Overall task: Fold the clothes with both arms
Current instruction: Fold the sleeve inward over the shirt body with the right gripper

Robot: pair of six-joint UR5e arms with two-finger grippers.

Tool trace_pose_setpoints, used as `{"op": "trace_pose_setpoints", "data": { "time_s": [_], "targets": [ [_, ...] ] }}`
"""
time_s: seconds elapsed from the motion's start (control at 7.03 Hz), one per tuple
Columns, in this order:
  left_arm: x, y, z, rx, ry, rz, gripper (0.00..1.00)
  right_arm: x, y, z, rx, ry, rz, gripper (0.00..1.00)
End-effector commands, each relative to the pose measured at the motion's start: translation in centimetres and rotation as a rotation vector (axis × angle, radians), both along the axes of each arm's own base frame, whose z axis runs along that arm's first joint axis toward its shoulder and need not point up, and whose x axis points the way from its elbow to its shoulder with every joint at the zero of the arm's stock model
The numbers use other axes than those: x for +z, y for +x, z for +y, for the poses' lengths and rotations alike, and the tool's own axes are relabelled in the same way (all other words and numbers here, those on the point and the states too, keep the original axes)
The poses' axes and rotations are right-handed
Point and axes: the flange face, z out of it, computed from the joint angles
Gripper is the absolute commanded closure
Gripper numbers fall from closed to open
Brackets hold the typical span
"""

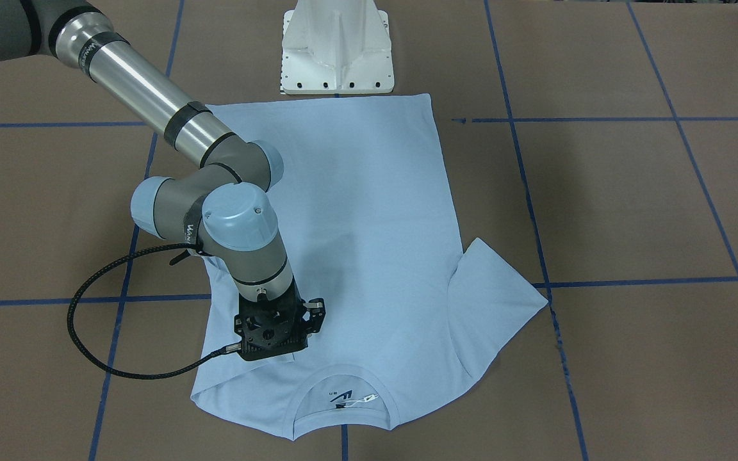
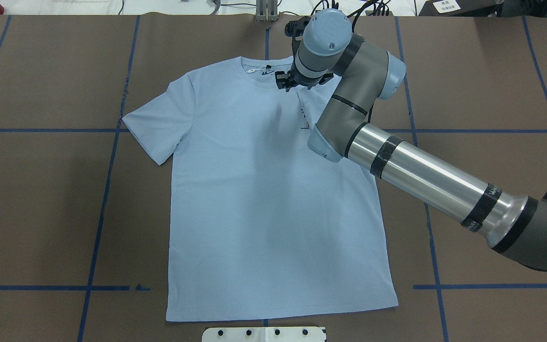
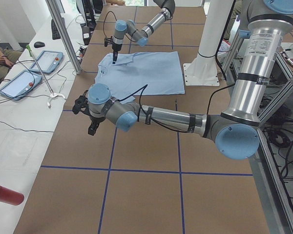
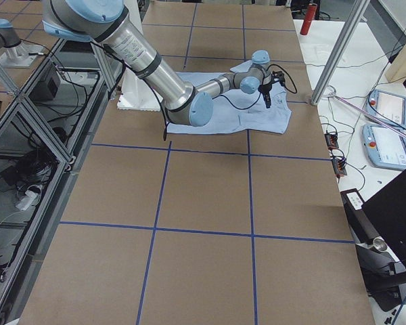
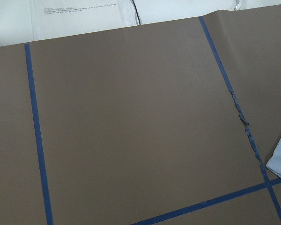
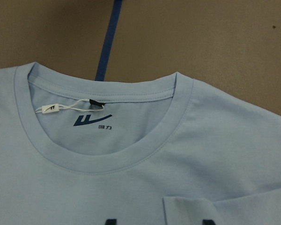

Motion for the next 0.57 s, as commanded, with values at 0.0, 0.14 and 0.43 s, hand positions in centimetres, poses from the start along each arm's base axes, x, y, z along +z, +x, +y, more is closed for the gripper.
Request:
{"op": "trace_pose_setpoints", "data": {
  "time_s": [0.0,0.14,0.43],
  "targets": [
    [-2.8,5.8,-2.6,-0.073,-0.04,-0.012,0.0,-2.6,2.6,0.5,-0.032,-0.14,0.013,0.0],
    [-3.8,12.4,-2.0,-0.134,-0.055,0.01,0.0,-3.9,5.4,1.2,-0.066,-0.244,0.019,0.0],
    [-7.2,23.5,0.0,-0.227,-0.118,0.081,0.0,-2.9,12.6,4.6,-0.036,-0.311,0.049,0.0]
  ]
}}
